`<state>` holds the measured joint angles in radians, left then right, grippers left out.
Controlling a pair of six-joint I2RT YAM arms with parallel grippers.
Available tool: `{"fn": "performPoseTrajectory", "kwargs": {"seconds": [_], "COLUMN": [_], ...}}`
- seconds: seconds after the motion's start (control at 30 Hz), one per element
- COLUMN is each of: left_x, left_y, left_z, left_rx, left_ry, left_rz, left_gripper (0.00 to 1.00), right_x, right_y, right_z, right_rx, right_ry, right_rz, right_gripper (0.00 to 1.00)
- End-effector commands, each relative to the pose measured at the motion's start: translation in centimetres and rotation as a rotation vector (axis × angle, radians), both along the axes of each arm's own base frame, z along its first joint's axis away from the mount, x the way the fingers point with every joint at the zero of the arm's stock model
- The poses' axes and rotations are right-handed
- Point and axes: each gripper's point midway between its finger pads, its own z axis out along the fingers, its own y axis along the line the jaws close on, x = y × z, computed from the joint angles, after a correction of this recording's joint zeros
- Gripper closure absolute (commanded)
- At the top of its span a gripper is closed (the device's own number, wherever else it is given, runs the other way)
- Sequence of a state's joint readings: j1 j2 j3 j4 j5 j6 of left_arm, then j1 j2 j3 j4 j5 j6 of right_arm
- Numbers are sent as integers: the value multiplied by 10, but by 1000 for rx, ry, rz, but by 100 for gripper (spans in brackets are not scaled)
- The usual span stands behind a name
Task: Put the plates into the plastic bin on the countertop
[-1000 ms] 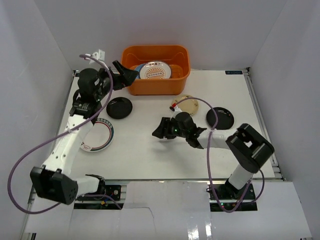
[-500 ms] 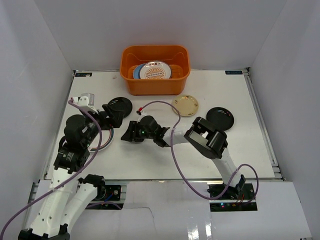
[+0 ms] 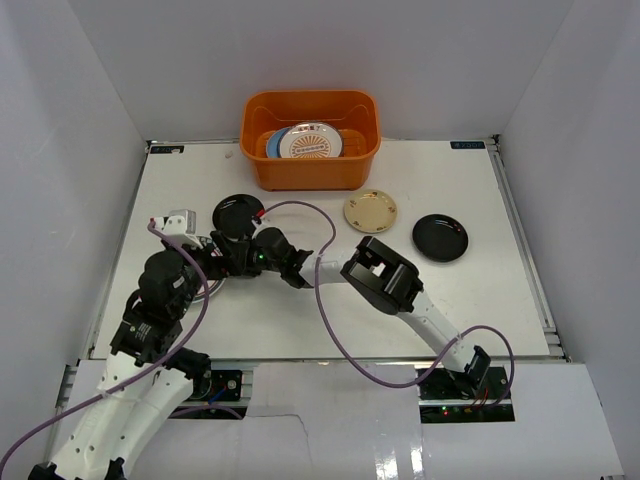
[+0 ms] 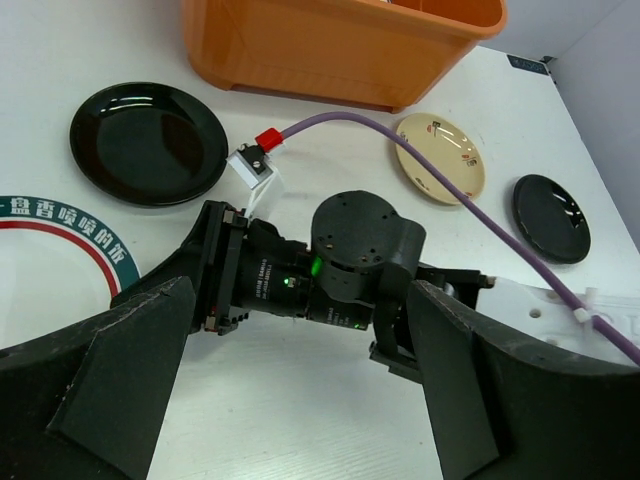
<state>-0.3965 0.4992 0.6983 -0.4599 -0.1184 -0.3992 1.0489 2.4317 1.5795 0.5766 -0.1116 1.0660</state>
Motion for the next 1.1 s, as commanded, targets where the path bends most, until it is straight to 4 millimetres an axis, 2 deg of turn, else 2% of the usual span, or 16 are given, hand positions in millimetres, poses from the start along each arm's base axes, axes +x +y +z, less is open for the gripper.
{"fn": "performPoseTrajectory", "kwargs": {"seconds": [0.0,0.03,0.13,0.17,0.2,0.3,0.33,0.37,0.43,0.57,0.6,0.63,0.7,0.73,0.93,1.07], "left_x": [1,0,-1,-1,-1,0,0,0,0,-9,-11,-12,-12,-10,-6,-2], "left_y": [2,1,0,0,0,1,3,3,8,18,17,18,17,19,20,17], "left_z": [6,6,7,8,7,8,8,8,11,29,34,46,53,57,45,36], "left_rx": [9,9,9,9,12,13,15,16,14,-30,-43,-61,-59,-60,-51,-41], "left_ry": [-32,-34,-39,-40,-38,-42,-42,-43,-48,-94,-107,-135,-157,-173,-161,-141], "left_rz": [16,9,9,10,10,16,28,31,56,97,94,94,93,104,127,124], "left_gripper": [2,2,2,2,2,2,2,2,2,2,2,2,2,2,2,2], "right_x": [3,3,3,5,1,-1,-8,-8,-11,-12,0,2,18,21,74,129], "right_y": [7,8,9,8,1,-7,-20,-24,-33,-74,-86,-96,-120,-131,-181,-220], "right_z": [-17,-17,-18,-11,-18,2,-9,13,34,88,98,124,133,152,217,249], "right_rx": [-10,-10,-20,-5,-20,28,0,32,70,57,54,82,58,65,17,14], "right_ry": [61,58,54,42,49,29,34,13,-25,-202,-232,-269,-316,-343,-530,-595], "right_rz": [-28,-30,-29,-39,-44,-55,-55,-62,-63,-83,-124,-137,-170,-186,-300,-425], "right_gripper": [58,59,79,85,89,92,92,92,92,92,92,92,92,92,92,92]}}
